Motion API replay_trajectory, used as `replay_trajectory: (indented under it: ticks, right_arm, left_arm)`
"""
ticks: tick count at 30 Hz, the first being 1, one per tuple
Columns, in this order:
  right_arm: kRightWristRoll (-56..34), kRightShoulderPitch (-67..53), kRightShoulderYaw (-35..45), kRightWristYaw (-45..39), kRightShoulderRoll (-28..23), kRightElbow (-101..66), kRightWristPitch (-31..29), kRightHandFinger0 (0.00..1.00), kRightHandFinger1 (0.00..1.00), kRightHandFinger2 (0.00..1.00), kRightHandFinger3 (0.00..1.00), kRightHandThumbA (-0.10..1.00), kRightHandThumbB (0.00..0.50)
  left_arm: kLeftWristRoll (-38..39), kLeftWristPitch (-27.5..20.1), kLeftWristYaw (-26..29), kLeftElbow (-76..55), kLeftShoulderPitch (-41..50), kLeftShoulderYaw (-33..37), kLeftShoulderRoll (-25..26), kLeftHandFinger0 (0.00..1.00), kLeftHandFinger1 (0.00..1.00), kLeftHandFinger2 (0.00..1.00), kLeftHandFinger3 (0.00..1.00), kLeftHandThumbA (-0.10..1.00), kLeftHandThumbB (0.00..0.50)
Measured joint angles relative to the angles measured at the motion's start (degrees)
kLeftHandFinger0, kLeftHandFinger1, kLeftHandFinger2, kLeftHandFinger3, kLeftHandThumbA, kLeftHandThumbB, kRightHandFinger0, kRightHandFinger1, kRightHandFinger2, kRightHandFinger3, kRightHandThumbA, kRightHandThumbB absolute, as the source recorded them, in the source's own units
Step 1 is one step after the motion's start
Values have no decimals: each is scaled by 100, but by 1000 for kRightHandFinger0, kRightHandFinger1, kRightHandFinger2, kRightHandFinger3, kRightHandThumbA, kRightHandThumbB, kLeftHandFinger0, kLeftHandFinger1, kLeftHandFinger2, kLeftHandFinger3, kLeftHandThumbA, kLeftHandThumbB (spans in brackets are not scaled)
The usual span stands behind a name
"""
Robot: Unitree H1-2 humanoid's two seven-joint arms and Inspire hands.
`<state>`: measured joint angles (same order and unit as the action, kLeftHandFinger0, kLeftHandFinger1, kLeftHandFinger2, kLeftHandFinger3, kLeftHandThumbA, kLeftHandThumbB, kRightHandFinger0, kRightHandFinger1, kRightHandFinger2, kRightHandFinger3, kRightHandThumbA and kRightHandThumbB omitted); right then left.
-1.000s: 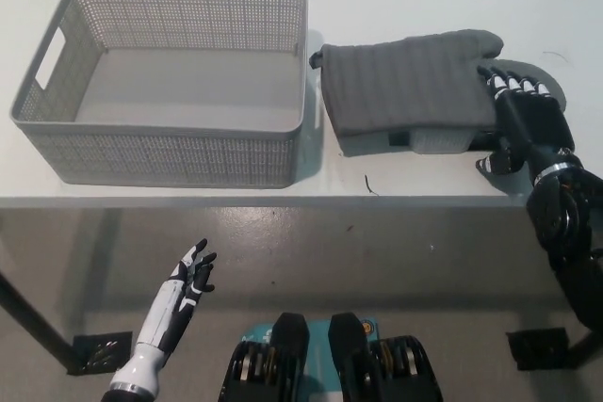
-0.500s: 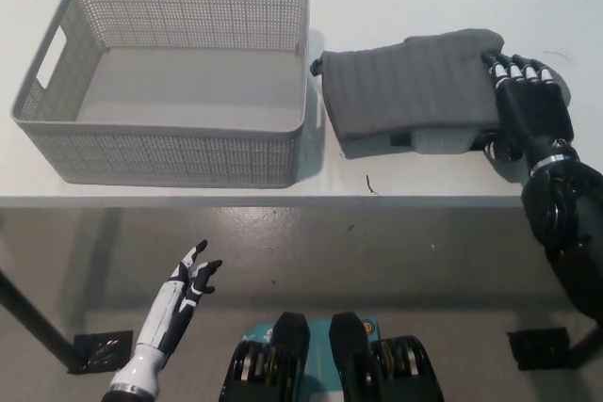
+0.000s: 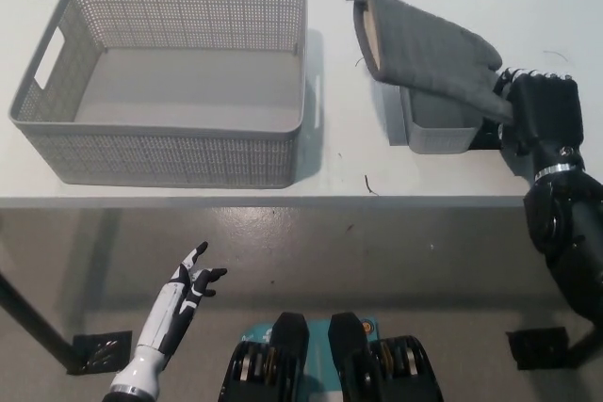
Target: Usethe right hand to pick up a oven gloves on top of a leveled container and place it into another larger container on the left side
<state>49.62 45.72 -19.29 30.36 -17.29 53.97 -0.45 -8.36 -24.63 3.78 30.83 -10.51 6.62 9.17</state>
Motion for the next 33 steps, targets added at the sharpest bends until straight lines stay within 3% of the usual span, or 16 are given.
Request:
replay_trajectory:
  ticks: [8, 13, 14, 15, 16, 17, 21, 23, 26, 27, 28, 29, 30, 32, 33]
  right_arm:
    - [-105, 22, 26, 800, 88, 437, -531, 0, 188, 626, 704, -100, 121]
    - [-108, 50, 21, 1232, 93, 477, -820, 0, 191, 630, 683, -100, 179]
    - [-107, 67, 21, 1306, 92, 473, -847, 0, 188, 624, 658, -100, 160]
    - [-107, 84, 24, 1392, 88, 442, -887, 0, 185, 620, 642, -100, 155]
    - [-111, 107, 36, 1462, 79, 375, -936, 0, 187, 615, 641, -100, 143]
    - [-117, 138, 64, 1524, 68, 270, -990, 0, 173, 600, 622, -100, 158]
    - [-136, 324, 245, 1546, -29, -603, -1033, 0, 170, 618, 631, -100, 203]
    - [-161, 461, 326, 1543, -89, -968, -1090, 0, 160, 617, 618, -100, 167]
    - [-197, 815, 450, 1514, -198, -1447, -1165, 0, 81, 575, 546, -100, 154]
    - [-207, 930, 489, 1497, -228, -1573, -1170, 0, 68, 553, 752, -100, 197]
    - [-220, 1056, 530, 1469, -262, -1717, -1169, 0, 5, 403, 545, -100, 247]
    - [-225, 1139, 557, 1440, -285, -1834, -1165, 0, 1, 358, 425, -100, 262]
    - [-227, 1174, 565, 1425, -292, -1886, -1164, 0, 0, 342, 231, -100, 262]
    - [-233, 1297, 572, 1357, -290, -2011, -1161, 0, 0, 353, 69, -100, 280]
    - [-236, 1319, 570, 1302, -282, -2040, -1152, 0, 0, 342, 51, -100, 311]
  left_arm:
    - [-2, -1, 0, 0, 0, 19, 1, 744, 788, 726, 1000, 1000, 455]
    - [1, -1, 0, 0, 0, 26, 0, 768, 898, 975, 1000, 1000, 459]
    - [4, -1, 0, 0, 0, 26, 1, 786, 938, 1000, 1000, 1000, 469]
    - [12, -1, -1, 0, 0, 22, 0, 791, 947, 1000, 1000, 1000, 466]
    - [22, -1, -1, 0, 0, 19, 0, 861, 1000, 1000, 1000, 1000, 496]
    - [35, -2, -1, 0, 0, 15, 0, 889, 1000, 1000, 1000, 1000, 500]
    - [50, -2, 0, 0, -2, 13, -1, 883, 1000, 1000, 1000, 1000, 497]
    - [57, -2, 1, 0, -2, 13, -1, 865, 1000, 1000, 1000, 1000, 492]
    - [65, -3, 1, 0, -9, 14, -1, 847, 1000, 1000, 1000, 1000, 493]
    - [70, -3, 1, 0, -13, 13, -1, 843, 1000, 1000, 1000, 1000, 488]
    - [79, -3, 0, -1, -17, 13, -1, 842, 1000, 1000, 1000, 1000, 494]
    - [89, -3, 0, -1, -18, 13, -1, 842, 1000, 1000, 1000, 1000, 495]
    - [94, -3, 0, -1, -18, 12, -1, 838, 1000, 1000, 1000, 1000, 498]
    - [106, -3, 0, -1, -21, 11, -1, 834, 1000, 1000, 1000, 1000, 500]
    - [108, -3, 0, 0, -21, 12, 0, 834, 1000, 1000, 1000, 1000, 500]
